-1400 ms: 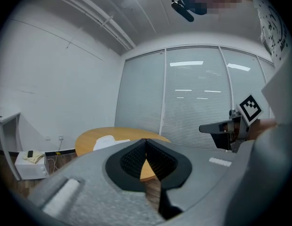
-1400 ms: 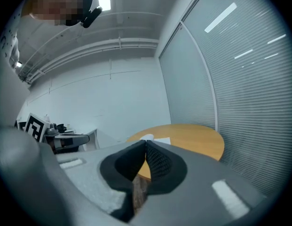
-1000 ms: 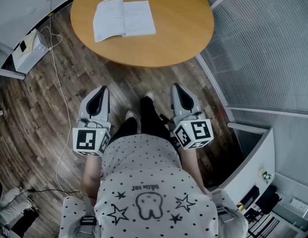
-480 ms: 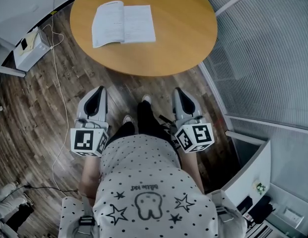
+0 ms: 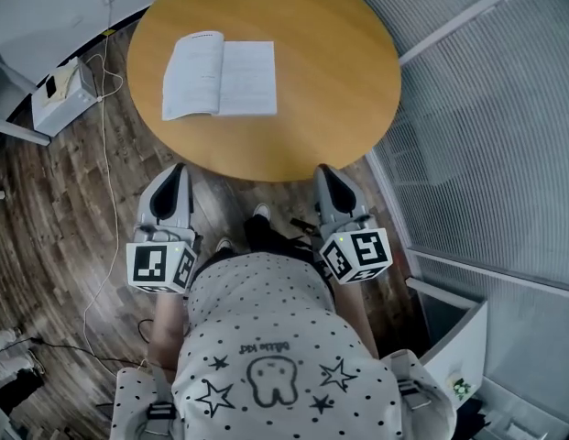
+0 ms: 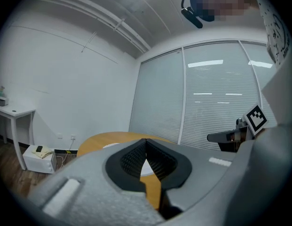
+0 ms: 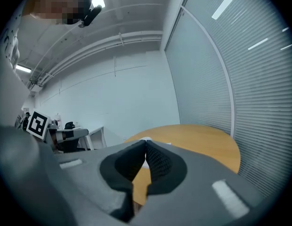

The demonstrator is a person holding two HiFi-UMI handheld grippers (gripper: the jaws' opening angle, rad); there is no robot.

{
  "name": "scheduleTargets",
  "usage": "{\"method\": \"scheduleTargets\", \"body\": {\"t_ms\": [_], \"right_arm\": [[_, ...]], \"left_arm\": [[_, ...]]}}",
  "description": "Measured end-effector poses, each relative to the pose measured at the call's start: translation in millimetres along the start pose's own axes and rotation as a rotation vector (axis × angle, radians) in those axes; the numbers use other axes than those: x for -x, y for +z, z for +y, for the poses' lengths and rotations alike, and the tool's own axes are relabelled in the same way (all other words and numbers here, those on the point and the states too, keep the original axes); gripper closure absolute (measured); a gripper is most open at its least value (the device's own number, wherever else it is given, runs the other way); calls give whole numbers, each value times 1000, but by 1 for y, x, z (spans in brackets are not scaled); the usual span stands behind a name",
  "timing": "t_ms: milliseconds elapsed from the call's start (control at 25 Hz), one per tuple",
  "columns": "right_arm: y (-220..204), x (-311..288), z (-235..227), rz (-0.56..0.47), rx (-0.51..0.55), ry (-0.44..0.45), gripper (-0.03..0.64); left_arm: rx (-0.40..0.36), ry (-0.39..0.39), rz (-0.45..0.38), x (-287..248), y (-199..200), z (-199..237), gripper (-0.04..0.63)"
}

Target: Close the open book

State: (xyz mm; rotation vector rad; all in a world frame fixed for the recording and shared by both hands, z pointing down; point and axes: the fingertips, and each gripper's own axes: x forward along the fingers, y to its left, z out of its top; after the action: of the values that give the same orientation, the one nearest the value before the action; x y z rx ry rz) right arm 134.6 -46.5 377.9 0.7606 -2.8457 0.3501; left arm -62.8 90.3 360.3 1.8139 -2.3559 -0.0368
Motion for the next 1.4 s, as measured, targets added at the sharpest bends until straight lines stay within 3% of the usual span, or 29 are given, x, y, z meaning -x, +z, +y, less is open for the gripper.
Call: {"method": "scheduleTargets", "body": {"t_ms": [320,560,960,1400], "right_arm": [[8,-20,-50,10,13,48,612],[6,-21,-60,3,-2,47,612],[9,-53,-64,13,-31,9,612],[50,-111,-44,-3,-12,-6,612]], "left_arm": [[13,44,-31,-41,6,-27,586],[14,38,-12,-49,-5,-36,586],[23,18,28,-74,-16,-13,586],[13,-33,14,-130,18,39,586]]}}
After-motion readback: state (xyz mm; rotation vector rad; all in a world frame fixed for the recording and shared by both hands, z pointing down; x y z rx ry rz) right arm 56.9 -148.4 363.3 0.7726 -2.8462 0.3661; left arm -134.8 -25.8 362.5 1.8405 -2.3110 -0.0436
